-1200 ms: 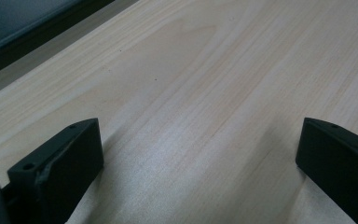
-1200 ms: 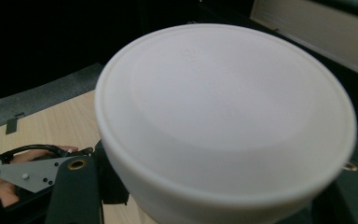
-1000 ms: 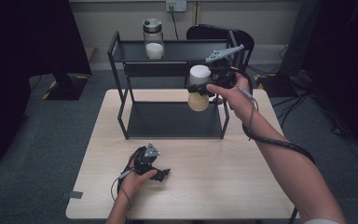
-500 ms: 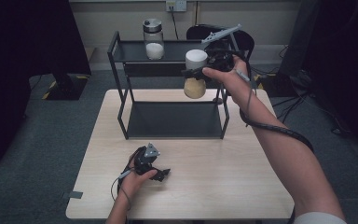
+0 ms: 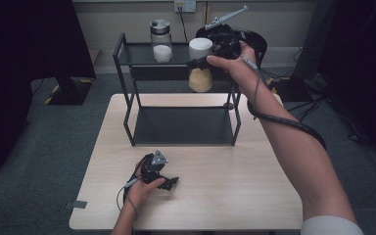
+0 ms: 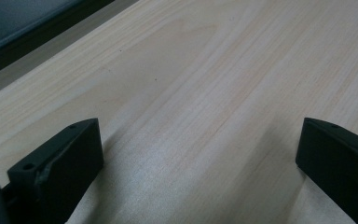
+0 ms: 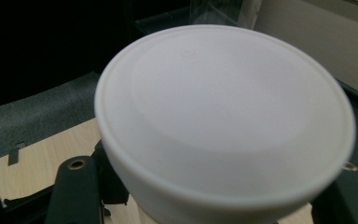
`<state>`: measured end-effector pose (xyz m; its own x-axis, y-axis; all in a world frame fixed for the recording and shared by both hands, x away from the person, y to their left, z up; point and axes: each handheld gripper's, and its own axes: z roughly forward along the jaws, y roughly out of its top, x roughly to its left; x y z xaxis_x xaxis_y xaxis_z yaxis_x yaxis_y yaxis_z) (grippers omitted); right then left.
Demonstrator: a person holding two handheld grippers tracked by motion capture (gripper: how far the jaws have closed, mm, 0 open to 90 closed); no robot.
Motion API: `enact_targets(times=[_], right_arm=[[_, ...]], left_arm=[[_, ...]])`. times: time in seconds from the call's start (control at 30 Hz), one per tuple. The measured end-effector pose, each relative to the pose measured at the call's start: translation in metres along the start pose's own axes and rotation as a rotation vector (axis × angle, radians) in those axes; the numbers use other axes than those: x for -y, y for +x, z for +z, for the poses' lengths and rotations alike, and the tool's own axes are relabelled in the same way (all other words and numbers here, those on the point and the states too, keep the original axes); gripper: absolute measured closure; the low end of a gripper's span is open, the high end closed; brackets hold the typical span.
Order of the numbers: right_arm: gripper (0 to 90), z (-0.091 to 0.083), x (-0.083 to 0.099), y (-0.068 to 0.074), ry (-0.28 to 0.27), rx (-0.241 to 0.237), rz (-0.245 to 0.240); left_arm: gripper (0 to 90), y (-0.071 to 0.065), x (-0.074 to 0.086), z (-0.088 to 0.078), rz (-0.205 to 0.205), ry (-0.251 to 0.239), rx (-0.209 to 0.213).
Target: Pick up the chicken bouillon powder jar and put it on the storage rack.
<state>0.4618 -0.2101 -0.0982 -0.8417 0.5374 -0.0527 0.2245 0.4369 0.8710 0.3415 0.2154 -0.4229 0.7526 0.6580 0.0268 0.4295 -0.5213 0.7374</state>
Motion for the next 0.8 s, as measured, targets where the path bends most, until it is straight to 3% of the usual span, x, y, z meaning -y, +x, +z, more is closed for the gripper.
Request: enact_targets(times=[0.2, 0.8], right_arm=[[34.7, -0.002, -0.01, -0.003, -0.021, 0.011, 0.008], [34.7, -0.004, -0.045, -0.01, -0.015, 0.051, 0.014]], left_arm=[[0.0, 0.0, 0.0, 0.0, 0.0, -0.001, -0.001], [0.0, 0.0, 0.0, 0.0, 0.0, -0.001, -0.001]])
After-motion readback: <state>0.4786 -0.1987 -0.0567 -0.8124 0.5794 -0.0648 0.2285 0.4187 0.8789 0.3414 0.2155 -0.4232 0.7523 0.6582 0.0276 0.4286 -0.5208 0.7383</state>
